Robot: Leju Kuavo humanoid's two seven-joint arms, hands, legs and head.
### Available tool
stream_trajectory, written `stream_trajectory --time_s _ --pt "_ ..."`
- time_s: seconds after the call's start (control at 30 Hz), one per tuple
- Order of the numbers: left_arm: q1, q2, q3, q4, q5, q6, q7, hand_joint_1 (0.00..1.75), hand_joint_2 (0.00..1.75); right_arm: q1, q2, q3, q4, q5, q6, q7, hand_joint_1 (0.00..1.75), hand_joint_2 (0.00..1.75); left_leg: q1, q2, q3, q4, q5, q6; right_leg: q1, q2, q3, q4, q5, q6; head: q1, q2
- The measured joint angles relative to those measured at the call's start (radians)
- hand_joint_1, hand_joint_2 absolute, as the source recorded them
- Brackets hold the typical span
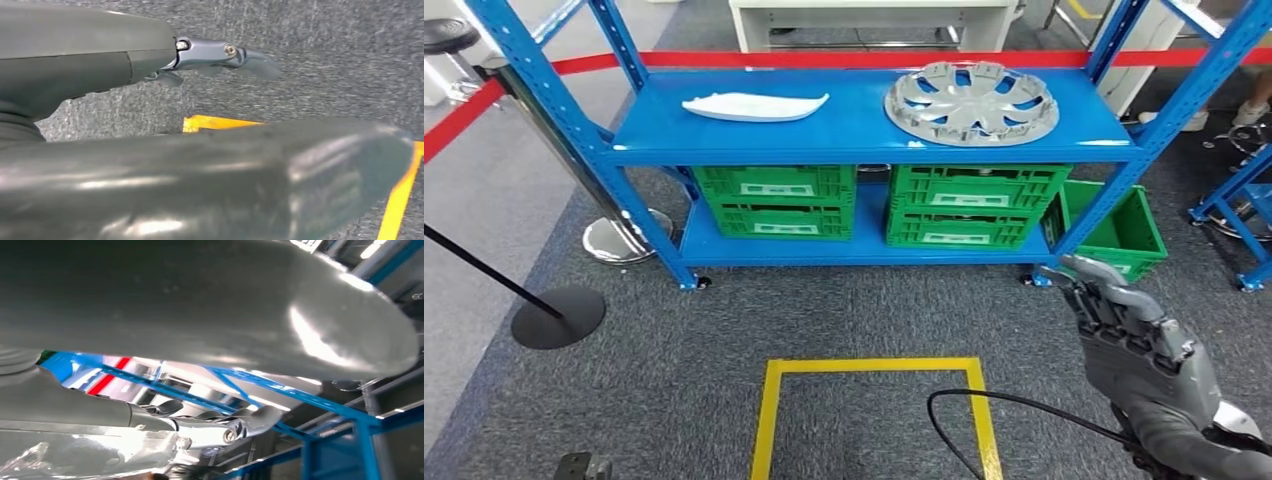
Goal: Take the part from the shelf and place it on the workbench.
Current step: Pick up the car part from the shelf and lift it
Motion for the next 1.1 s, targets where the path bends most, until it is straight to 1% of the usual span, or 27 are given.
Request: stream_trajectory --time_s 0.03,0.1,0.13,0.17,0.2,0.27,0.3,0.33,0.37,0.4,0.43,0.47,0.5,0.53,0.6,0.63,0.67,0.7,0.77,0.8,0.83,0.87,0.93,0.97,1.0,1.03,1.1 --pt "0.0 -0.001 0.0 0.0 -0.001 0.0 0.0 0.0 0.0 0.001 0.0 0.0 0.001 0.0 -0.001 -0.001 0.0 0.0 -0.001 -0.001 0.002 -0.005 -0.007 0.011 0.0 0.001 0.007 0.002 -0.003 0.007 -0.001 0.0" --pt "0.0 0.0 0.001 0.0 -0.003 0.0 0.0 0.0 0.0 0.002 0.0 0.001 0.001 0.001 -0.002 -0.002 0.0 0.0 -0.001 -0.004 0.015 -0.006 -0.006 0.03 -0.002 0.001 0.013 0.01 -0.011 0.02 -0.001 0.0" --pt "-0.001 0.001 0.001 0.0 -0.004 0.0 0.0 0.0 0.0 0.001 0.0 0.001 0.001 0.0 -0.002 -0.003 0.0 0.0 0.0 -0.006 0.025 -0.006 -0.01 0.038 -0.002 0.0 0.005 0.032 -0.022 0.024 0.001 0.0" --pt "-0.002 0.002 0.001 0.0 -0.006 0.0 0.0 0.0 0.0 0.001 0.0 0.001 0.002 0.0 -0.003 -0.004 0.0 0.0 0.0 -0.007 0.036 -0.007 -0.015 0.045 -0.003 0.0 -0.016 0.075 -0.041 0.027 0.002 0.0" --pt "-0.002 0.003 0.001 0.0 -0.006 0.0 0.0 0.0 0.0 0.002 0.0 0.001 0.002 0.0 -0.003 -0.005 0.0 0.0 -0.001 -0.007 0.043 -0.007 -0.022 0.049 -0.003 0.0 -0.05 0.137 -0.065 0.03 0.005 0.0" --pt "-0.002 0.003 0.001 0.0 -0.007 0.0 0.0 0.0 0.0 0.003 0.0 0.002 0.004 0.0 -0.003 -0.005 0.0 0.0 -0.003 -0.007 0.057 -0.007 -0.036 0.053 -0.003 0.0 -0.136 0.263 -0.108 0.033 0.008 0.0" --pt "-0.001 0.004 0.001 0.0 -0.007 0.0 0.0 0.0 0.0 0.004 0.0 0.002 0.005 0.0 -0.002 -0.005 0.0 0.0 -0.004 -0.008 0.065 -0.007 -0.043 0.053 -0.003 0.0 -0.165 0.289 -0.109 0.032 0.008 0.0" --pt "-0.001 0.004 0.001 0.0 -0.007 0.0 0.0 0.0 0.0 0.004 0.0 0.002 0.007 0.0 -0.002 -0.004 0.0 0.0 -0.005 -0.009 0.076 -0.007 -0.052 0.052 -0.002 0.0 -0.174 0.276 -0.087 0.031 0.008 0.0" --pt "-0.001 0.004 0.001 0.0 -0.007 0.0 0.0 0.0 0.0 0.004 0.0 0.002 0.008 0.0 -0.002 -0.004 0.0 0.0 -0.006 -0.01 0.09 -0.007 -0.061 0.051 -0.002 0.0 -0.163 0.225 -0.045 0.027 0.008 0.0" --pt "-0.001 0.004 0.001 0.0 -0.008 0.0 0.0 0.0 0.0 0.005 0.0 0.003 0.009 0.0 -0.002 -0.003 0.0 0.0 -0.006 -0.011 0.103 -0.008 -0.071 0.049 -0.002 -0.001 -0.139 0.152 0.006 0.024 0.009 0.0" --pt "-0.001 0.005 0.001 0.0 -0.008 -0.001 0.0 0.0 0.0 0.005 0.0 0.003 0.01 0.0 -0.002 -0.002 0.0 0.0 -0.007 -0.012 0.115 -0.008 -0.08 0.045 -0.001 -0.002 -0.117 0.088 0.041 0.02 0.008 0.0" --pt "-0.002 0.005 0.001 0.0 -0.008 -0.001 0.0 0.0 0.0 0.005 0.0 0.004 0.011 0.001 -0.002 -0.001 0.0 0.0 -0.007 -0.013 0.123 -0.01 -0.088 0.04 0.001 -0.003 -0.1 0.042 0.058 0.015 0.009 0.0" --pt "-0.002 0.006 0.001 0.0 -0.009 -0.002 0.0 0.0 0.0 0.006 0.0 0.005 0.012 0.001 -0.003 -0.001 0.0 0.0 -0.008 -0.013 0.128 -0.015 -0.094 0.034 0.002 -0.004 -0.091 0.018 0.063 0.01 0.01 0.0" --pt "-0.002 0.006 0.001 0.0 -0.009 -0.002 0.0 0.0 0.0 0.007 0.0 0.005 0.013 0.002 -0.003 0.0 0.0 0.0 -0.009 -0.013 0.133 -0.017 -0.094 0.027 0.003 -0.003 -0.09 0.013 0.056 0.004 0.01 0.0" --pt "-0.002 0.008 0.002 0.0 -0.009 -0.003 0.0 0.0 0.0 0.011 0.0 0.006 0.013 0.003 -0.004 -0.001 0.0 0.0 -0.01 -0.013 0.139 -0.013 -0.092 0.016 0.001 -0.001 -0.075 0.004 0.061 -0.007 0.01 0.0" --pt "-0.003 0.008 0.002 0.0 -0.01 -0.003 -0.001 0.0 0.0 0.011 0.0 0.006 0.014 0.003 -0.004 -0.002 0.0 0.0 -0.01 -0.013 0.132 0.01 -0.091 0.012 -0.001 -0.001 -0.067 0.001 0.06 -0.012 0.008 0.0" --pt "-0.005 0.008 0.002 0.0 -0.01 -0.003 -0.001 0.0 0.0 0.012 0.0 0.006 0.014 0.004 -0.004 -0.002 0.0 0.0 -0.01 -0.012 0.112 0.05 -0.101 0.008 -0.003 0.0 -0.058 -0.001 0.057 -0.016 0.007 0.0" --pt "-0.006 0.008 0.002 0.0 -0.011 -0.003 -0.001 0.0 0.0 0.012 0.0 0.006 0.014 0.004 -0.004 -0.003 0.0 0.0 -0.009 -0.012 0.077 0.108 -0.119 0.003 -0.003 -0.001 -0.052 -0.003 0.051 -0.02 0.006 0.0" --pt "-0.005 0.008 0.002 0.0 -0.015 -0.003 -0.002 0.0 0.0 0.015 0.0 0.006 0.016 0.005 -0.003 -0.002 0.0 0.0 -0.009 -0.012 -0.01 0.23 -0.173 -0.004 -0.003 0.0 -0.042 -0.004 0.039 -0.026 0.005 0.0" --pt "-0.003 0.008 0.002 0.0 -0.016 -0.003 -0.002 0.0 0.0 0.017 0.0 0.006 0.017 0.006 -0.003 -0.002 0.0 0.0 -0.009 -0.012 -0.043 0.263 -0.187 -0.005 -0.003 0.001 -0.034 -0.004 0.031 -0.026 0.004 0.0" --pt "-0.001 0.009 0.003 0.0 -0.018 -0.003 -0.002 0.0 0.0 0.018 0.0 0.006 0.019 0.006 -0.003 -0.002 0.0 0.0 -0.009 -0.012 -0.06 0.264 -0.178 -0.004 -0.003 0.002 -0.024 -0.004 0.023 -0.026 0.004 0.0" --pt "0.0 0.009 0.003 0.0 -0.018 -0.003 -0.002 0.0 0.0 0.02 0.0 0.006 0.02 0.007 -0.003 -0.002 0.0 0.0 -0.009 -0.012 -0.06 0.228 -0.144 -0.002 -0.003 0.003 -0.012 -0.004 0.015 -0.025 0.004 0.0" --pt "0.0 0.009 0.006 0.0 -0.019 -0.003 -0.003 0.0 0.0 0.02 0.0 0.006 0.022 0.008 -0.003 -0.002 0.0 0.0 -0.009 -0.012 -0.03 0.1 -0.043 0.004 -0.002 0.003 0.011 -0.004 -0.004 -0.02 0.004 0.0" --pt "0.0 0.009 0.007 0.0 -0.02 -0.003 -0.003 0.0 0.0 0.02 0.0 0.006 0.024 0.008 -0.003 -0.002 0.0 0.0 -0.01 -0.011 -0.015 0.045 -0.013 0.008 -0.001 0.004 0.019 -0.005 -0.013 -0.016 0.004 0.0" --pt "0.0 0.009 0.008 0.0 -0.02 -0.003 -0.004 0.0 0.0 0.021 0.0 0.007 0.025 0.008 -0.003 -0.002 0.0 0.0 -0.011 -0.01 -0.004 0.008 0.0 0.013 0.0 0.005 0.026 -0.009 -0.023 -0.01 0.004 0.0" --pt "0.0 0.01 0.009 0.0 -0.021 -0.003 -0.004 0.0 0.0 0.021 0.0 0.007 0.026 0.009 -0.002 -0.002 0.0 0.0 -0.012 -0.01 0.001 -0.012 -0.001 0.018 0.001 0.006 0.034 -0.009 -0.026 -0.004 0.005 0.0" --pt "0.0 0.011 0.01 0.0 -0.021 -0.003 -0.006 0.0 0.0 0.021 0.0 0.008 0.027 0.008 -0.001 -0.001 0.0 0.0 -0.011 -0.011 0.018 -0.022 -0.004 0.03 0.001 0.006 0.052 -0.01 -0.034 0.009 0.007 0.0"
